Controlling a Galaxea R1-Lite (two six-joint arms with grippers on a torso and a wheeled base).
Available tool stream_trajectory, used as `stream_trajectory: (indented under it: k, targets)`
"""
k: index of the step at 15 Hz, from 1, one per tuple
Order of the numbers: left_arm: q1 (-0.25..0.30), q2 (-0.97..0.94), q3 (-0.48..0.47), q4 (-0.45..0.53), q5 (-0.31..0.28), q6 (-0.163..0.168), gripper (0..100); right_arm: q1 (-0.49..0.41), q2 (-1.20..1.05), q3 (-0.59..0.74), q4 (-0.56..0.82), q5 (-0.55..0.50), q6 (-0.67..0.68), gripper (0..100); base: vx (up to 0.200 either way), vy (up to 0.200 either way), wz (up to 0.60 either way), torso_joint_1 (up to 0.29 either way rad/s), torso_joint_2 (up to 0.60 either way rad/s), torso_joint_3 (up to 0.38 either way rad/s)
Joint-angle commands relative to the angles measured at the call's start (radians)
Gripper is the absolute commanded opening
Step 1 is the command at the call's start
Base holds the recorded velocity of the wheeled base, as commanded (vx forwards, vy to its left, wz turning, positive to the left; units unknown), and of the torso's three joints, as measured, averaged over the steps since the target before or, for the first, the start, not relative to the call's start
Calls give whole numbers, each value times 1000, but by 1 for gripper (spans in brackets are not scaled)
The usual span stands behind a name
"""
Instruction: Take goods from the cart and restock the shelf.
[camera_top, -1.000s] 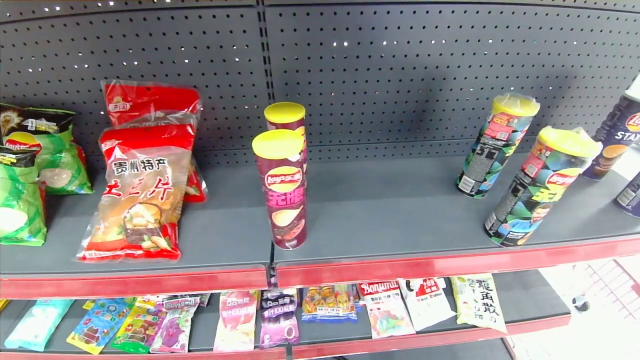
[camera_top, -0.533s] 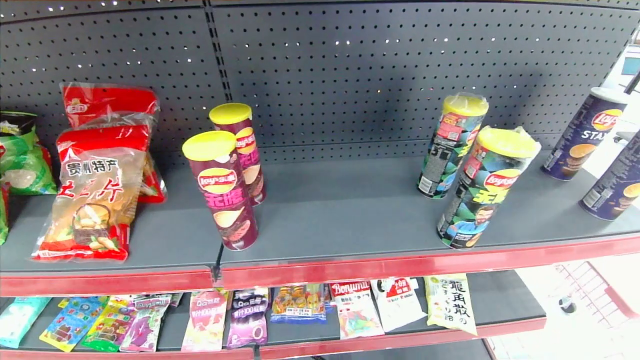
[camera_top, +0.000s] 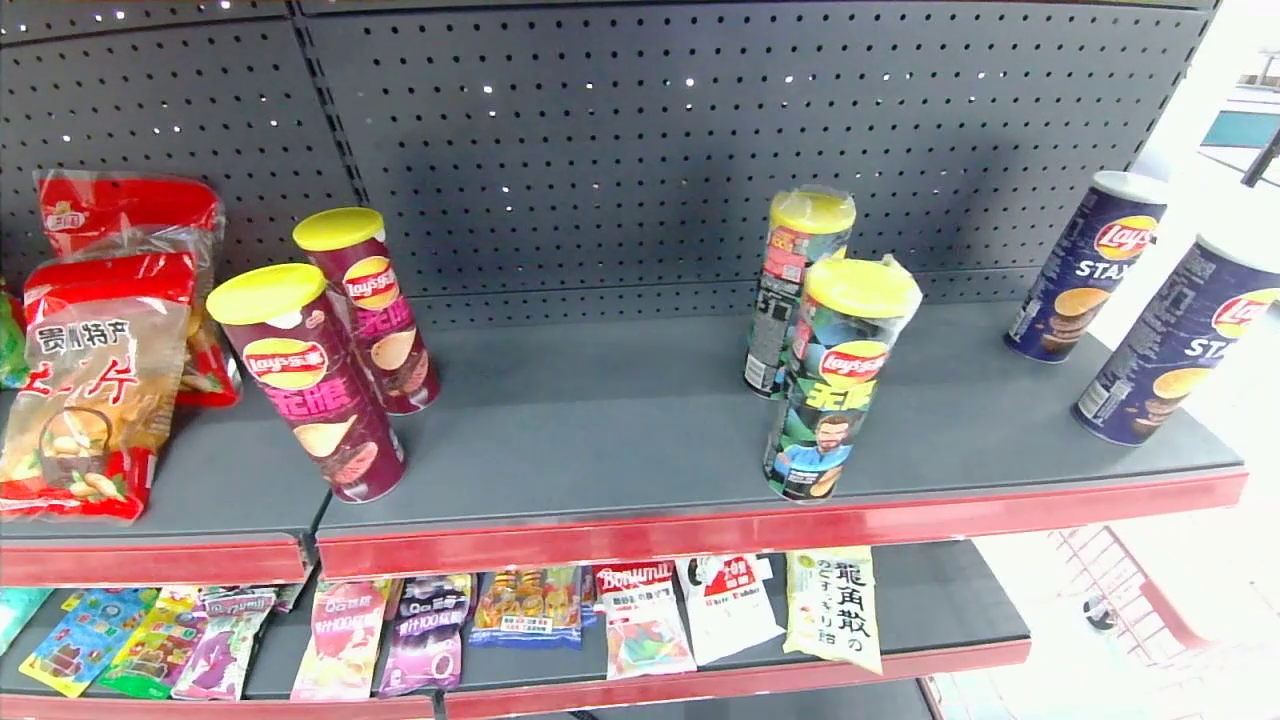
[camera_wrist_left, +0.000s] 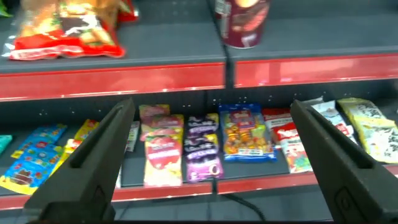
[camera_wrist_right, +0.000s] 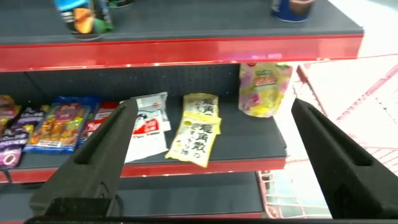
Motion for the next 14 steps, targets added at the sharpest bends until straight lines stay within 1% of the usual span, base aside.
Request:
stream_trajectory:
  k: [1, 3, 12, 14]
  targets:
    - [0, 1, 0, 0, 0, 0, 100, 0, 0, 0, 0, 0, 0, 100, 0, -200, 0, 2, -2, 2]
    - [0, 1, 0, 0, 0, 1, 100, -2, 0, 0, 0, 0, 0, 100, 0, -200, 0, 5, 0, 2]
    - [0, 1, 0, 0, 0, 0, 100, 0, 0, 0, 0, 0, 0, 100, 0, 0, 0, 0, 0, 0]
    - [0, 1, 0, 0, 0, 1, 100, 0, 0, 0, 0, 0, 1, 100, 0, 200, 0, -2, 7, 2]
